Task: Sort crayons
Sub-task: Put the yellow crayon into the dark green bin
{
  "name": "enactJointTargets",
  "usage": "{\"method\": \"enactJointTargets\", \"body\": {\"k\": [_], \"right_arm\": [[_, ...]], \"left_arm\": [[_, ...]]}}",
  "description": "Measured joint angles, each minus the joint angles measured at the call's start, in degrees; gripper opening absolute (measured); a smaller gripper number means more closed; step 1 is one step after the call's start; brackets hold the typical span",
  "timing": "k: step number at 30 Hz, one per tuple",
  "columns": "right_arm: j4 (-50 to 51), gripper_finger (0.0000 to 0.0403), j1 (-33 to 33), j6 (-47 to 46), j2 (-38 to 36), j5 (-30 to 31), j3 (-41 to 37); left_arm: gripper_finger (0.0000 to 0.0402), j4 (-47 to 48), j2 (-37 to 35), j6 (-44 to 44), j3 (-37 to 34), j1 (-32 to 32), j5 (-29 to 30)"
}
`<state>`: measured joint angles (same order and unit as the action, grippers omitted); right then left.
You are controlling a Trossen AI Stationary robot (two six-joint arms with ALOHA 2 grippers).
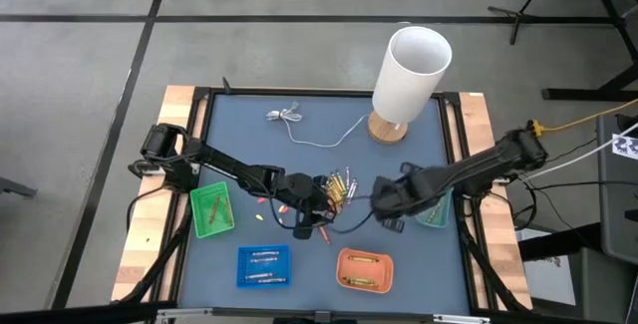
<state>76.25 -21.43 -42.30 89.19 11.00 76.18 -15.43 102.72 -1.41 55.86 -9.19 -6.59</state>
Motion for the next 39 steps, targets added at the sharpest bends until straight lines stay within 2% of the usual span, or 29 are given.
{"method": "enactJointTargets", "body": {"k": [4, 9, 16, 22, 26, 29, 34, 39], "right_arm": [[6.51, 0.0029, -1.77, -9.38, -5.61, 4.69, -0.73], [9.52, 0.0013, -7.12, -25.15, -11.10, 4.83, -5.55], [10.53, 0.0038, -16.69, -48.41, -13.40, 0.59, -12.89], [7.82, 0.0026, -22.01, -64.81, -13.38, -3.95, -19.80], [4.50, 0.0023, -22.91, -67.26, -13.38, -4.10, -23.15], [2.49, 0.0037, -22.84, -67.13, -13.35, -4.04, -24.71], [1.52, 0.0060, -22.84, -66.99, -13.18, -4.04, -25.78], [1.13, 0.0066, -22.80, -66.97, -13.18, -3.19, -26.08]], "left_arm": [[0.0112, 0.45, 0.00, 0.00, 0.00, 0.00, -0.04], [0.0112, 0.47, 0.00, 0.02, 0.00, -0.04, -0.04], [0.0112, 0.45, 0.00, 0.02, 0.00, -0.03, -0.04], [0.0112, 0.45, 0.00, 0.04, 0.00, -0.02, -0.04], [0.0112, 0.45, 0.00, 0.04, 0.00, -0.02, -0.04], [0.0112, 0.46, 0.00, 0.04, 0.00, -0.02, -0.02], [0.0112, 0.49, 0.00, 0.07, -0.02, 0.00, -0.02], [0.0112, 1.24, 0.00, 0.61, 0.00, 0.00, -0.02]]}}
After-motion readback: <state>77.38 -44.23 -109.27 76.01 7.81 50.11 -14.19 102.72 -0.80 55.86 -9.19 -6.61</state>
